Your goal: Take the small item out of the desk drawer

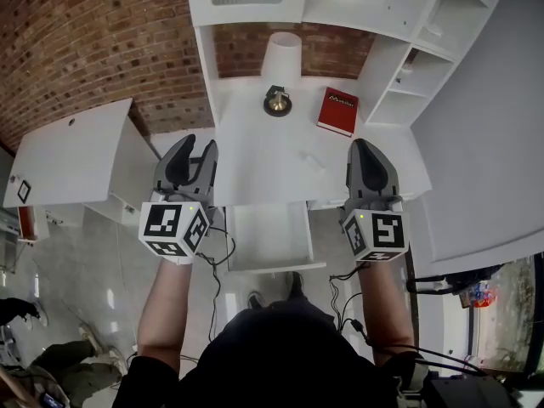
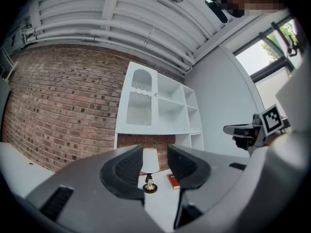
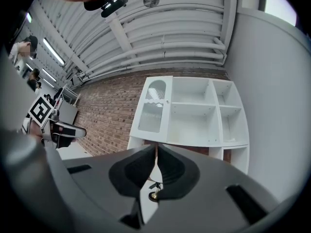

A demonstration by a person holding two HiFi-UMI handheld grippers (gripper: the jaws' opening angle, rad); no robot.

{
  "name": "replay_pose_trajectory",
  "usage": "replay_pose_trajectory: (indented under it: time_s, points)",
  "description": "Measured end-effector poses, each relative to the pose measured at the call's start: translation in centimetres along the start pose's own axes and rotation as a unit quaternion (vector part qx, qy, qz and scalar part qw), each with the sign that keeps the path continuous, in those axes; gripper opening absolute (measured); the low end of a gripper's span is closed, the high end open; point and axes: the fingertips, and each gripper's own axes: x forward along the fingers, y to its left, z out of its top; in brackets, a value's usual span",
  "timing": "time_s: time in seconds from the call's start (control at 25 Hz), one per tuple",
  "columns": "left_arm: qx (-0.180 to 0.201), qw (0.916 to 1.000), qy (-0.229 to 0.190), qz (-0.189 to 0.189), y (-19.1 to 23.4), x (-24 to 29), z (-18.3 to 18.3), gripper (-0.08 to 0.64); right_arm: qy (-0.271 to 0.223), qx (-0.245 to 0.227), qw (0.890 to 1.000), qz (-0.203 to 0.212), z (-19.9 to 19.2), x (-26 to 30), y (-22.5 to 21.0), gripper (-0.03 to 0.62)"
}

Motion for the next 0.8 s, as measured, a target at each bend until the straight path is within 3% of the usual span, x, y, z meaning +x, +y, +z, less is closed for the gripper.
replay_pose_trajectory:
  time_s: [0.8]
  points:
    - [-0.021,0.9997,0.002,-0.013,1.5,-0.5,-0.9,0.155,0.005,0.006,1.0,-0.01,0.3,-0.5,1.1,0.003]
